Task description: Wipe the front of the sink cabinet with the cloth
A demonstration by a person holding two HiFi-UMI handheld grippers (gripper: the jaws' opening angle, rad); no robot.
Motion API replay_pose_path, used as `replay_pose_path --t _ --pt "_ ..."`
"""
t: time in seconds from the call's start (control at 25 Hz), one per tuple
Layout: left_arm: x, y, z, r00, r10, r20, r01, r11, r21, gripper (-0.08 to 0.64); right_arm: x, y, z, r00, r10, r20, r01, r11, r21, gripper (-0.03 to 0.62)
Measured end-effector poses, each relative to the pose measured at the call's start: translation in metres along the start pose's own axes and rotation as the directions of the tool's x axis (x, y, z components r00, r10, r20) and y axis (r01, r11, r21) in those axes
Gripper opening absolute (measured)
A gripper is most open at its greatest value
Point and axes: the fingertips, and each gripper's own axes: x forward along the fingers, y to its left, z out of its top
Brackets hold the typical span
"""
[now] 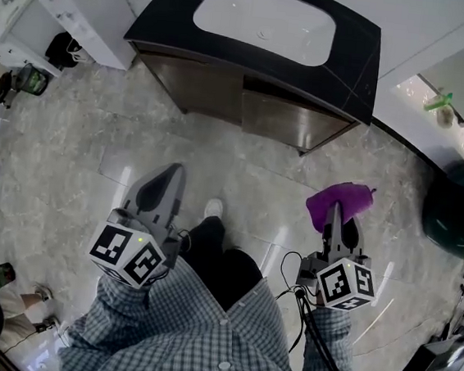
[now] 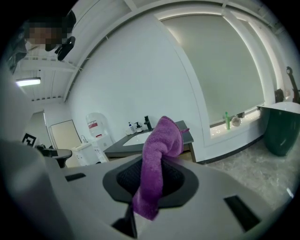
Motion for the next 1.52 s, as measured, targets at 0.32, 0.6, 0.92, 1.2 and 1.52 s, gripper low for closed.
replay_pose_path --t 0.32,0.6,0.92,1.2,1.52 --pt "-0.046 -0.079 -0.041 1.000 -0.002 0.002 0.002 1.000 0.024 0.011 -0.079 -0.007 -0.036 0.996 0.089 -0.033 -0.090 0.995 -0.038 0.077" --pt "-0.072 -0.106 -0.045 1.000 -0.012 0.009 0.012 0.999 0.045 0.011 -0.122 0.001 -0.048 0.993 0.115 -0.036 -0.115 0.993 -0.013 0.077" --pt "-0.083 -0.114 -0.021 0.990 -0.137 -0.023 0.138 0.988 0.075 0.011 -0.127 0.053 -0.039 0.993 0.118 -0.008 -0.118 0.993 0.025 0.077" --pt "-0.082 -0.109 -0.017 0.988 -0.154 -0.015 0.154 0.984 0.084 0.011 -0.116 0.073 -0.031 0.992 0.129 0.011 -0.129 0.991 0.025 0.077" --pt "-0.082 -0.113 -0.012 0.982 -0.187 -0.017 0.188 0.978 0.091 0.011 -0.118 0.080 -0.027 0.993 0.117 0.017 -0.117 0.993 0.026 0.077"
